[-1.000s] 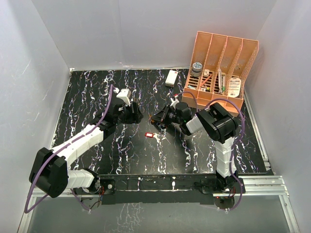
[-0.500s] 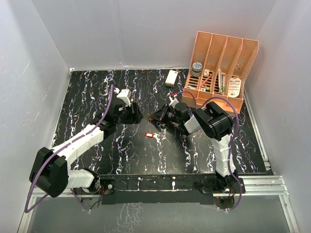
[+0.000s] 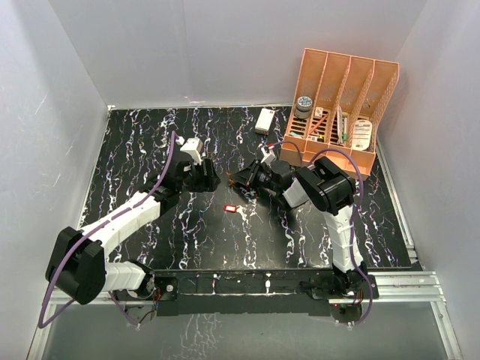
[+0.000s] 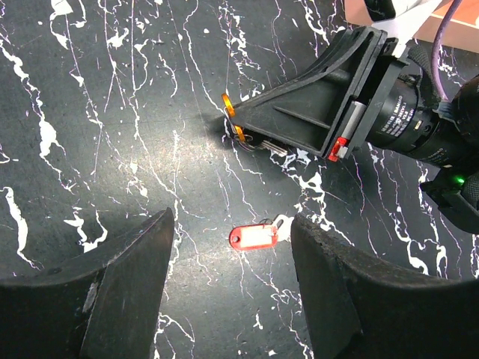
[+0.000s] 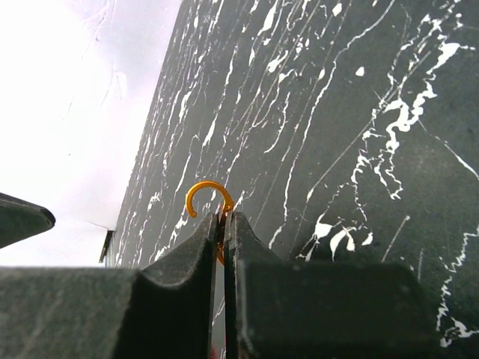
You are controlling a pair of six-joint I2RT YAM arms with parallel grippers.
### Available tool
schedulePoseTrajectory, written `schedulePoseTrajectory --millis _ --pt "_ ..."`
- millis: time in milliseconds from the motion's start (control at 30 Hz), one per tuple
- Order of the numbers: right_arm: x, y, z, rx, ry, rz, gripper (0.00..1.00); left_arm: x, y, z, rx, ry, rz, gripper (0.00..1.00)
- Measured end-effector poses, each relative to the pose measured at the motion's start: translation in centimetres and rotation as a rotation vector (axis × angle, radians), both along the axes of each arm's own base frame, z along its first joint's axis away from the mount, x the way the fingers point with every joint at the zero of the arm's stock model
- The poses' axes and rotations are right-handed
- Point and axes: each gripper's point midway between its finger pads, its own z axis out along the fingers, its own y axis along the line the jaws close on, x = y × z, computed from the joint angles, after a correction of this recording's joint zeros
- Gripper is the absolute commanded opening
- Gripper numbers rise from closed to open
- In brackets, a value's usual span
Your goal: Put the keys on the keyring
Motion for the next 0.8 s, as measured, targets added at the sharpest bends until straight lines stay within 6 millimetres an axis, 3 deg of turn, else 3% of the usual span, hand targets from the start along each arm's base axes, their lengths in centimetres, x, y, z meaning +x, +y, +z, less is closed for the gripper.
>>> schedulePoseTrajectory --millis 800 --pt "0.3 -0.4 3.1 0.010 -0.210 -0.011 0.00 -0.4 0.3 -0.5 0.021 0.023 -0.003 0.63"
